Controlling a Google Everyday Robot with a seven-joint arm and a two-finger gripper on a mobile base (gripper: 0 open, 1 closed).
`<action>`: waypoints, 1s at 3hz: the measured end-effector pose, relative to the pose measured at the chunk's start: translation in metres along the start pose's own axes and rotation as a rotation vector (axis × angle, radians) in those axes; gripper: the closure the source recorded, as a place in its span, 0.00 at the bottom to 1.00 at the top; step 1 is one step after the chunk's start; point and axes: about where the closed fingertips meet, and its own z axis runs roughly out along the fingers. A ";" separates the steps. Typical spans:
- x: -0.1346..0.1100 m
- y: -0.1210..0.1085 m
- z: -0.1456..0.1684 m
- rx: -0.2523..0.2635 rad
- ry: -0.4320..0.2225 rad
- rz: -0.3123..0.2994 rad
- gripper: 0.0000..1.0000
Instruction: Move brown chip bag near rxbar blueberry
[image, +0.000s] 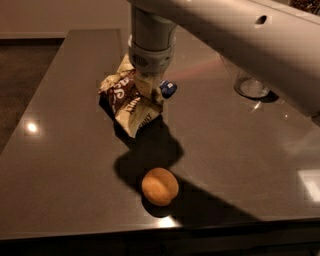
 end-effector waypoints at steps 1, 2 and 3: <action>0.014 -0.004 0.009 -0.030 0.011 -0.062 0.59; 0.012 -0.004 0.009 -0.027 0.007 -0.070 0.35; 0.011 -0.004 0.010 -0.026 0.003 -0.071 0.12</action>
Offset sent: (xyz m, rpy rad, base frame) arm -0.0011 -0.0117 -0.0101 -0.0074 0.0221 0.0579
